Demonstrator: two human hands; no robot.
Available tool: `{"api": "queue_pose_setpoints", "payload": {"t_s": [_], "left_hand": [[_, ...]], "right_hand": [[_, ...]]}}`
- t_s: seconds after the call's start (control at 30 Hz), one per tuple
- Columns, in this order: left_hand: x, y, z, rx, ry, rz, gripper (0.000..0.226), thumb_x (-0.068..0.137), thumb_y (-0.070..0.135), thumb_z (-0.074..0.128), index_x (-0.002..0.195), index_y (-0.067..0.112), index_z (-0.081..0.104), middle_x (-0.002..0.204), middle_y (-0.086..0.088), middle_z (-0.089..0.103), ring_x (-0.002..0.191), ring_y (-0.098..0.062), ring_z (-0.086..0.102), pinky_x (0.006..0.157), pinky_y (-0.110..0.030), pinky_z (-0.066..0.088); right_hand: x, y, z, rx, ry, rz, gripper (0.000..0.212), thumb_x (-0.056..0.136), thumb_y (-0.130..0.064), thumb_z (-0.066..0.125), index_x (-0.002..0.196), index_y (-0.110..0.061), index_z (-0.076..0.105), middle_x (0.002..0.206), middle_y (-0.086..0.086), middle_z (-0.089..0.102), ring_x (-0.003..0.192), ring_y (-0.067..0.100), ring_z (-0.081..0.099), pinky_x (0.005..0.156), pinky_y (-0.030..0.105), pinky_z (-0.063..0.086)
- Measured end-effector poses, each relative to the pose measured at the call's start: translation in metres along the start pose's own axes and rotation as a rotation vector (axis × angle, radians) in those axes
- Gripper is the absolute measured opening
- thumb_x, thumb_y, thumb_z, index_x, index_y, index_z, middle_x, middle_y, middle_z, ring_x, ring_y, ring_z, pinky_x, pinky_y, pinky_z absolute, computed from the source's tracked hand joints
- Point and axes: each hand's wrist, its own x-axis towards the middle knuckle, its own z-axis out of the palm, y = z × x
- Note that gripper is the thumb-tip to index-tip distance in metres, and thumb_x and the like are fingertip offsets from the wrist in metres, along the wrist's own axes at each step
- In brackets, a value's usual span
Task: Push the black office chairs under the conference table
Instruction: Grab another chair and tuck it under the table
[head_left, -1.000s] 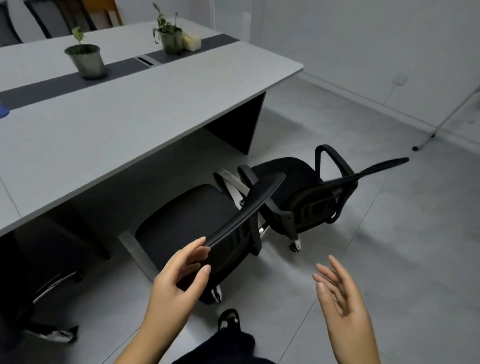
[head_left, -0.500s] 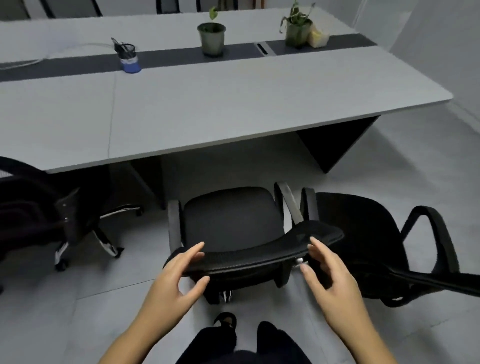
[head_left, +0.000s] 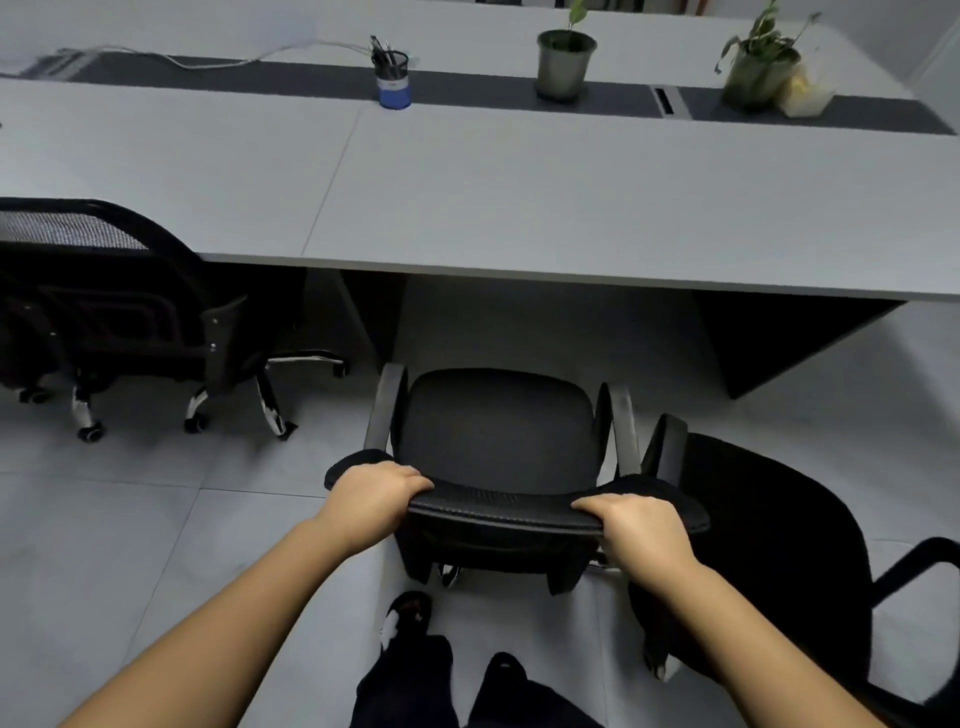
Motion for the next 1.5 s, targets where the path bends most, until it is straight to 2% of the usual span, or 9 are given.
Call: {"api": "queue_pose_setpoints", "payload": {"t_s": [0.1, 0.23, 0.33, 0.53, 0.67, 0.8, 1.17, 1.33, 1.5], "left_hand": [[0.013, -0.009, -0.002, -0.050, 0.018, -0.032, 0.033, 0.069, 0.005, 0.066, 0.095, 0.026, 0.071, 0.092, 0.004, 0.075, 0.085, -0.022, 0.070, 0.060, -0.034, 0.058], [0.048, -0.030, -0.016, -0.032, -0.038, -0.063, 0.028, 0.077, 0.010, 0.058, 0.097, 0.026, 0.069, 0.101, 0.004, 0.073, 0.095, -0.020, 0.066, 0.070, -0.036, 0.055], [0.078, -0.051, -0.027, -0.017, -0.063, -0.067, 0.031, 0.081, 0.013, 0.054, 0.104, 0.030, 0.067, 0.107, 0.006, 0.072, 0.099, -0.017, 0.065, 0.074, -0.034, 0.054], [0.139, -0.101, -0.044, 0.014, -0.117, -0.079, 0.045, 0.083, 0.008, 0.049, 0.119, 0.033, 0.059, 0.123, 0.008, 0.065, 0.112, -0.016, 0.059, 0.082, -0.032, 0.052], [0.177, -0.132, -0.053, -0.008, -0.138, -0.071, 0.046, 0.081, 0.006, 0.049, 0.115, 0.035, 0.060, 0.116, 0.007, 0.068, 0.106, -0.017, 0.062, 0.077, -0.034, 0.053], [0.214, -0.151, -0.059, -0.026, -0.143, -0.096, 0.055, 0.081, 0.000, 0.046, 0.124, 0.033, 0.055, 0.126, 0.006, 0.063, 0.115, -0.017, 0.057, 0.087, -0.032, 0.050], [0.285, -0.179, -0.069, -0.063, -0.121, -0.163, 0.052, 0.085, 0.002, 0.046, 0.127, 0.032, 0.053, 0.128, 0.004, 0.062, 0.116, -0.019, 0.056, 0.088, -0.033, 0.048], [0.290, -0.180, -0.066, -0.079, -0.044, -0.147, 0.041, 0.081, 0.003, 0.051, 0.110, 0.028, 0.065, 0.112, 0.004, 0.070, 0.102, -0.019, 0.063, 0.074, -0.028, 0.047], [0.287, -0.182, -0.066, -0.105, 0.052, -0.123, 0.029, 0.077, 0.008, 0.056, 0.095, 0.026, 0.071, 0.095, 0.005, 0.074, 0.089, -0.021, 0.068, 0.060, -0.028, 0.045]], "right_hand": [[0.019, 0.002, -0.003, -0.097, 0.049, -0.027, 0.048, 0.050, -0.012, 0.080, 0.090, -0.036, 0.070, 0.076, -0.010, 0.075, 0.062, 0.013, 0.069, 0.045, 0.025, 0.050], [0.058, 0.001, -0.017, -0.035, 0.031, -0.078, 0.039, 0.080, -0.014, 0.057, 0.115, -0.033, 0.060, 0.101, -0.003, 0.073, 0.089, 0.022, 0.067, 0.064, 0.030, 0.046], [0.095, 0.001, -0.026, -0.060, -0.022, -0.052, 0.041, 0.087, -0.014, 0.047, 0.121, -0.036, 0.053, 0.104, -0.002, 0.071, 0.092, 0.023, 0.063, 0.062, 0.029, 0.038], [0.169, 0.003, -0.039, -0.082, -0.056, -0.004, 0.043, 0.086, -0.014, 0.047, 0.122, -0.037, 0.052, 0.105, -0.001, 0.071, 0.093, 0.023, 0.063, 0.068, 0.031, 0.047], [0.215, 0.007, -0.047, -0.068, -0.054, 0.023, 0.041, 0.087, -0.016, 0.047, 0.120, -0.038, 0.054, 0.106, -0.004, 0.071, 0.093, 0.021, 0.063, 0.069, 0.031, 0.048], [0.255, 0.013, -0.060, -0.073, -0.066, 0.027, 0.042, 0.086, -0.015, 0.046, 0.119, -0.040, 0.054, 0.109, -0.006, 0.070, 0.096, 0.020, 0.063, 0.067, 0.029, 0.044], [0.340, 0.041, -0.091, -0.039, -0.068, -0.029, 0.035, 0.082, -0.014, 0.046, 0.102, -0.038, 0.061, 0.095, -0.007, 0.068, 0.081, 0.018, 0.061, 0.063, 0.031, 0.046], [0.351, 0.051, -0.086, -0.009, -0.077, -0.096, 0.041, 0.083, -0.013, 0.048, 0.115, -0.038, 0.057, 0.118, -0.014, 0.062, 0.099, 0.015, 0.061, 0.067, 0.027, 0.042], [0.353, 0.053, -0.084, -0.005, -0.101, -0.096, 0.046, 0.083, -0.011, 0.046, 0.121, -0.036, 0.053, 0.125, -0.013, 0.059, 0.103, 0.017, 0.060, 0.071, 0.028, 0.042]]}}
